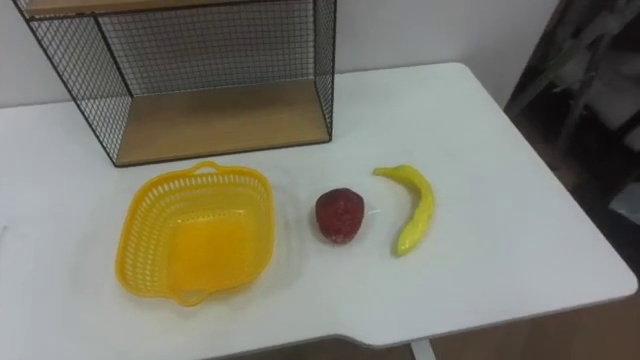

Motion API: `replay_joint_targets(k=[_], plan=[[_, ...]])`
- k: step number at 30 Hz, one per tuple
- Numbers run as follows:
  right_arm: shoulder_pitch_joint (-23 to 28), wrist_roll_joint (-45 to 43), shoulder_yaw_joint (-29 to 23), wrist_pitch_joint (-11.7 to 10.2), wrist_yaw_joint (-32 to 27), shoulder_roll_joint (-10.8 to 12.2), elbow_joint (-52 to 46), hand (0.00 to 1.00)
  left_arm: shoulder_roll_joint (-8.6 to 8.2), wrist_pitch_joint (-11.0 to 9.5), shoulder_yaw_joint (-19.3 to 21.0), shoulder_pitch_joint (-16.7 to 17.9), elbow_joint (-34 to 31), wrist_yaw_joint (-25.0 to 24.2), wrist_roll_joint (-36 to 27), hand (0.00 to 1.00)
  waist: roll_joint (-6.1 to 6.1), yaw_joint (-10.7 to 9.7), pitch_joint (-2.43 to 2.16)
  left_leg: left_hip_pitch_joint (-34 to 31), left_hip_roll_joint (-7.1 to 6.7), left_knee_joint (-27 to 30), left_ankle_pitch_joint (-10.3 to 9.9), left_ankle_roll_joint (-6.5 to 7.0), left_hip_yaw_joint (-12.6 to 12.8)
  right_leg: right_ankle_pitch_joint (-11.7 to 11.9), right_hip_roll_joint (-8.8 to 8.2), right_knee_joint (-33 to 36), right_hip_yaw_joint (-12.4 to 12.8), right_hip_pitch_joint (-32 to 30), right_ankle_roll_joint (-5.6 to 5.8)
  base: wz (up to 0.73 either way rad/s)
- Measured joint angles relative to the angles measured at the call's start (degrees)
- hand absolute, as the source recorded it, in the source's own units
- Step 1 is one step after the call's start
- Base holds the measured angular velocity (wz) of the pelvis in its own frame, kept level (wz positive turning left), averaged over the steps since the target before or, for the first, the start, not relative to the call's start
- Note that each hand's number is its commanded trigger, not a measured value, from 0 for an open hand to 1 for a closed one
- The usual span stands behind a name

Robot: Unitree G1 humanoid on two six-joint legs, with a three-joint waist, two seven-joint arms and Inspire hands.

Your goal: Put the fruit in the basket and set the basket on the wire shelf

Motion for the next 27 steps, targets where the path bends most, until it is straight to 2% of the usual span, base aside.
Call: replay_joint_targets(k=[2,5,8,11,13,15,17,20,22,27], plan=[[0.11,-2.32,-1.77,-0.41,-4.20,0.01,-4.59,0.00,0.04,-0.07,0.84,0.52,-0.45,0.30,0.37,0.00,-0.12,-0.39,-0.11,-0.12,-0.02,0.01,0.00,0.00,0.16,0.01,-0.02,0.07,0.15,-0.28,0.00,-0.05],[-0.01,-13.47,-2.66,-1.56,-12.48,-0.12,-13.96,0.00,0.31,-0.21,0.80,0.25,-0.72,0.98,0.30,0.00,-0.12,-0.38,-0.13,-0.80,-0.04,0.01,0.02,0.02,0.46,0.10,0.01,0.78,0.71,-1.30,0.02,-0.08],[-0.65,-24.72,-1.36,-2.26,-19.94,-0.23,-26.52,0.00,0.61,-0.54,0.42,0.27,-1.08,1.22,0.36,0.00,-0.11,-0.17,-0.11,-1.32,-0.03,0.12,0.02,0.02,0.84,0.14,0.00,1.36,1.13,-2.26,0.09,-0.07],[-2.49,-36.19,0.29,-3.99,-25.33,-0.79,-36.16,0.00,1.06,-0.62,-1.62,0.21,-1.09,1.27,0.52,0.00,0.07,0.01,-0.07,-1.81,0.00,0.12,0.08,0.13,0.81,0.48,0.07,1.04,1.10,-2.60,0.15,0.00],[-2.79,-41.76,0.90,-4.87,-27.87,-0.77,-42.40,0.00,0.91,-0.79,-2.27,-0.01,-0.91,1.25,0.76,0.00,0.28,0.96,-0.11,-2.20,0.00,0.08,0.15,0.22,0.78,0.57,0.09,1.09,1.17,-3.05,0.19,0.00],[-2.75,-48.65,2.64,-6.89,-29.92,-0.82,-48.91,0.00,0.94,-1.07,-2.94,0.30,-0.90,1.22,0.78,0.00,0.68,2.11,-0.11,-2.12,0.01,0.06,0.15,0.22,0.81,0.62,0.11,1.06,1.24,-3.04,0.19,0.00],[-2.91,-52.38,4.16,-7.92,-29.74,-1.12,-51.49,0.00,0.94,-1.18,-3.39,0.22,-0.96,1.21,1.27,0.00,0.65,3.03,-0.06,-2.14,0.02,0.06,0.15,0.22,0.81,0.62,0.10,1.13,1.24,-3.09,0.19,0.00],[-3.81,-55.99,8.69,-7.98,-28.01,-1.92,-53.97,0.00,0.98,-1.32,-5.25,0.09,-0.97,1.06,1.49,0.00,0.73,4.02,-0.03,-2.51,0.13,0.14,0.16,0.22,0.89,0.62,0.14,1.31,1.25,-3.54,0.19,0.00],[-3.70,-56.21,11.59,-8.01,-25.57,-2.77,-55.24,0.00,0.98,-1.96,-6.41,0.03,-1.05,0.42,1.50,0.00,0.86,4.58,-0.07,-2.65,0.20,0.17,0.15,0.22,0.96,0.64,0.17,1.34,1.29,-3.71,0.16,0.00],[-4.27,-55.88,17.75,-7.98,-15.29,-4.58,-56.15,0.00,0.95,-2.05,-7.13,-1.40,-1.17,-1.68,1.93,0.00,0.73,6.75,0.17,-2.65,0.24,0.04,0.17,0.22,0.93,0.64,0.12,1.90,0.90,-3.95,0.16,0.00]])
